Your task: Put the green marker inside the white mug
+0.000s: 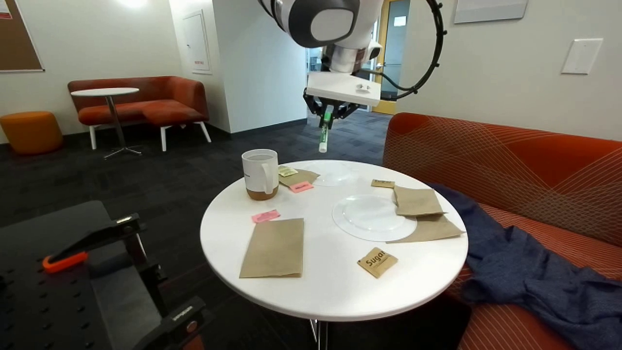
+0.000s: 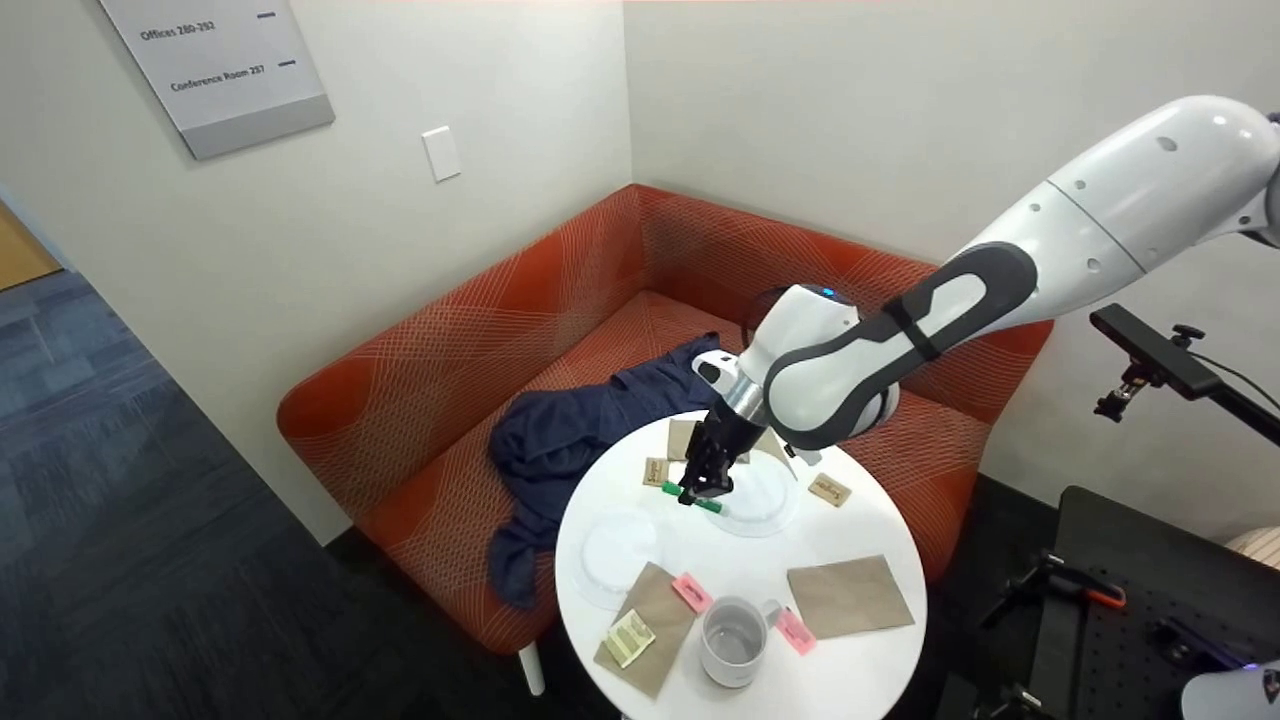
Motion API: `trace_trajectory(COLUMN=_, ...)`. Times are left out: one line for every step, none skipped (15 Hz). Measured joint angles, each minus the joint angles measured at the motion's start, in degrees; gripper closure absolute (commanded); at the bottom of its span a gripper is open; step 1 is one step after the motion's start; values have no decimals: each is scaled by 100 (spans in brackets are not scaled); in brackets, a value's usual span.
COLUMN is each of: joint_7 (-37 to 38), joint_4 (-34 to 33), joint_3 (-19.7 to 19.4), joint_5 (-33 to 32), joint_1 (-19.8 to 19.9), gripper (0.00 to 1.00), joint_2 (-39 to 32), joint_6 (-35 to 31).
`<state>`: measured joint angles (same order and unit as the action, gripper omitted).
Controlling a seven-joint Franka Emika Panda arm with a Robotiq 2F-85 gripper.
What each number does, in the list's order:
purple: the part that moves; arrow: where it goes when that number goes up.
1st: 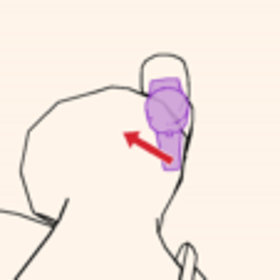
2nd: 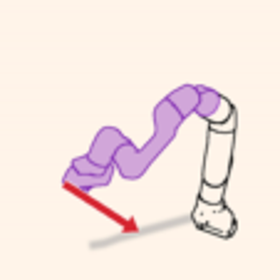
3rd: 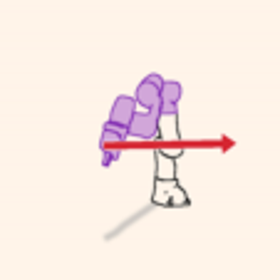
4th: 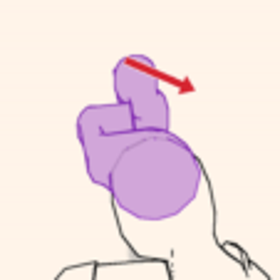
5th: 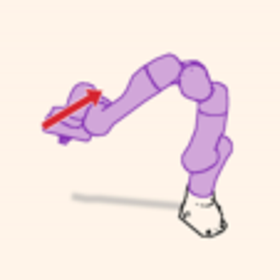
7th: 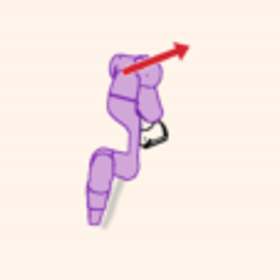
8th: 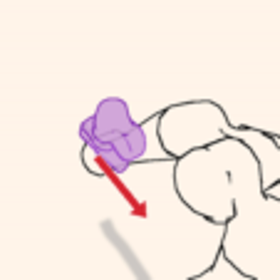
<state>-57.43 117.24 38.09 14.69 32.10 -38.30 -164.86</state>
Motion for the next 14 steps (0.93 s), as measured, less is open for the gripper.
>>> trace_trajectory(joint_7=-203, joint_4=-14, joint_3=172, joint_5=1, joint_1=152, gripper=95, joint_2=-77, joint_6=0)
trace_trajectory(joint_7=-379, joint_4=-34, joint_3=337, joint_5=1, joint_1=290, gripper=95, joint_2=-160, joint_6=0)
trace_trajectory(joint_7=-565, joint_4=-54, joint_3=508, joint_5=1, joint_1=431, gripper=95, joint_2=-251, joint_6=0)
trace_trajectory(joint_7=-737, joint_4=-71, joint_3=681, joint_5=0, joint_1=571, gripper=95, joint_2=-343, joint_6=1)
trace_trajectory(joint_7=-901, joint_4=-85, joint_3=842, joint_5=-2, joint_1=703, gripper=95, joint_2=-433, joint_6=7)
trace_trajectory(joint_7=-1044, joint_4=-99, joint_3=992, joint_5=-10, joint_1=827, gripper=95, joint_2=-523, joint_6=25)
trace_trajectory(joint_7=-1187, joint_4=-120, joint_3=1132, joint_5=-18, joint_1=947, gripper=95, joint_2=-614, joint_6=74)
trace_trajectory(joint_7=-1311, joint_4=-147, joint_3=1250, joint_5=-30, joint_1=1045, gripper=95, joint_2=-698, joint_6=161)
trace_trajectory(joint_7=-1435, joint_4=-190, joint_3=1358, joint_5=-42, joint_1=1134, gripper=95, joint_2=-785, joint_6=287)
trace_trajectory(joint_7=-1567, joint_4=-242, joint_3=1451, joint_5=-47, joint_1=1207, gripper=95, joint_2=-866, joint_6=446)
trace_trajectory(joint_7=-1696, joint_4=-300, joint_3=1527, joint_5=-48, joint_1=1263, gripper=95, joint_2=-944, joint_6=617)
trace_trajectory(joint_7=-1826, joint_4=-377, joint_3=1588, joint_5=-48, joint_1=1300, gripper=95, joint_2=-1020, joint_6=806)
trace_trajectory(joint_7=-1969, joint_4=-463, joint_3=1627, joint_5=-48, joint_1=1318, gripper=95, joint_2=-1090, joint_6=1008)
trace_trajectory(joint_7=-2114, joint_4=-559, joint_3=1650, joint_5=-46, joint_1=1318, gripper=95, joint_2=-1157, joint_6=1214)
